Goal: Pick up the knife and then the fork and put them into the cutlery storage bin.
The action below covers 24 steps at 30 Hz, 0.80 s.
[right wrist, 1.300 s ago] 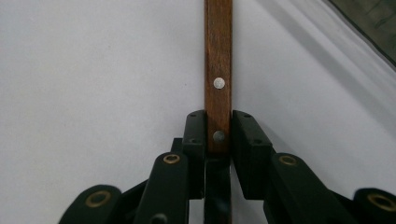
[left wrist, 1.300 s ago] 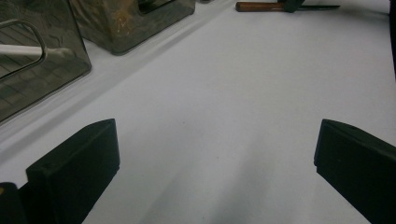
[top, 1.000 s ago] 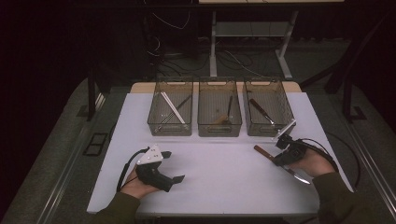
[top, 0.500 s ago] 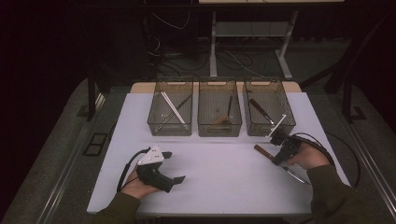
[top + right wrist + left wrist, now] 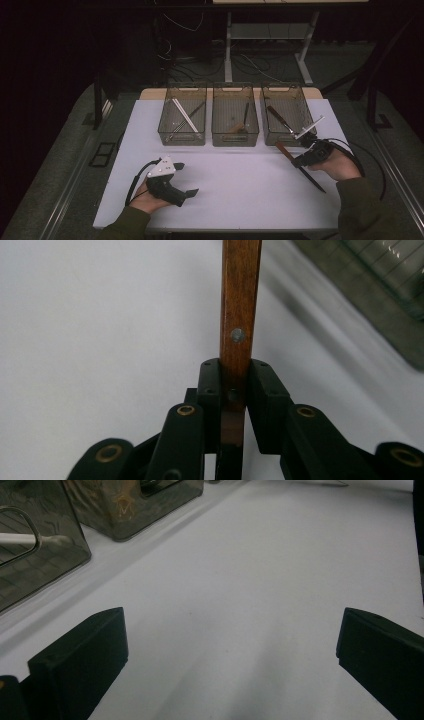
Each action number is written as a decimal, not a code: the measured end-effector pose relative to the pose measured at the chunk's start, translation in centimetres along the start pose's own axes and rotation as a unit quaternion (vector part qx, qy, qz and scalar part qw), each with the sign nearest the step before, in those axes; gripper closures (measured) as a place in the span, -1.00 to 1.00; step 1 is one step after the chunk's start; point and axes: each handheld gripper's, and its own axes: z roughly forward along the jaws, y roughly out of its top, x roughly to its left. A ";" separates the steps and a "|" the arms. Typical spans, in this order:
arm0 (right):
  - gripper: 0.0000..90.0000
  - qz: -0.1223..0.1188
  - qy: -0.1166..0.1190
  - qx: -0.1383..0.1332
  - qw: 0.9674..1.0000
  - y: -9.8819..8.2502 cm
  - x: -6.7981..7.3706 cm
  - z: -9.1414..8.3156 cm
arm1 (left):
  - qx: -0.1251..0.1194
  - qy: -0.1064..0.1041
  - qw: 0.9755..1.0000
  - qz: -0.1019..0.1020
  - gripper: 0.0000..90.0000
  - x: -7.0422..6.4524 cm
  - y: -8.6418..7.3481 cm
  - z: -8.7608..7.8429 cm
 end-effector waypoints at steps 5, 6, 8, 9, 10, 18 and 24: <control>0.72 0.020 0.012 -0.057 0.998 -0.6 -0.7 -1.2 | 0.000 -0.001 1.000 0.000 -1.00 0.0 0.0 0.0; 0.72 0.025 0.012 -0.068 0.997 -0.7 -0.9 -1.5 | 0.000 -0.001 1.000 0.000 -1.00 0.0 0.0 0.0; 0.72 0.029 0.014 -0.087 0.996 -1.0 -1.1 -1.9 | 0.001 -0.001 1.000 0.000 -1.00 0.0 0.0 0.0; 0.72 0.032 0.017 -0.096 0.995 -1.2 -1.2 -2.1 | 0.000 -0.001 1.000 0.000 -1.00 0.0 0.0 0.0; 0.72 0.033 0.019 -0.105 0.994 -1.3 -1.3 -2.3 | 0.000 0.000 1.000 0.000 -1.00 0.0 0.0 0.0; 0.72 0.050 0.013 -0.180 0.982 -1.7 -1.6 -3.4 | 0.000 -0.001 1.000 -0.001 -1.00 -0.1 0.0 0.0; 0.71 0.067 0.021 -0.224 0.972 -2.1 -1.9 -3.7 | 0.002 -0.001 1.000 0.000 -1.00 -0.1 0.0 0.0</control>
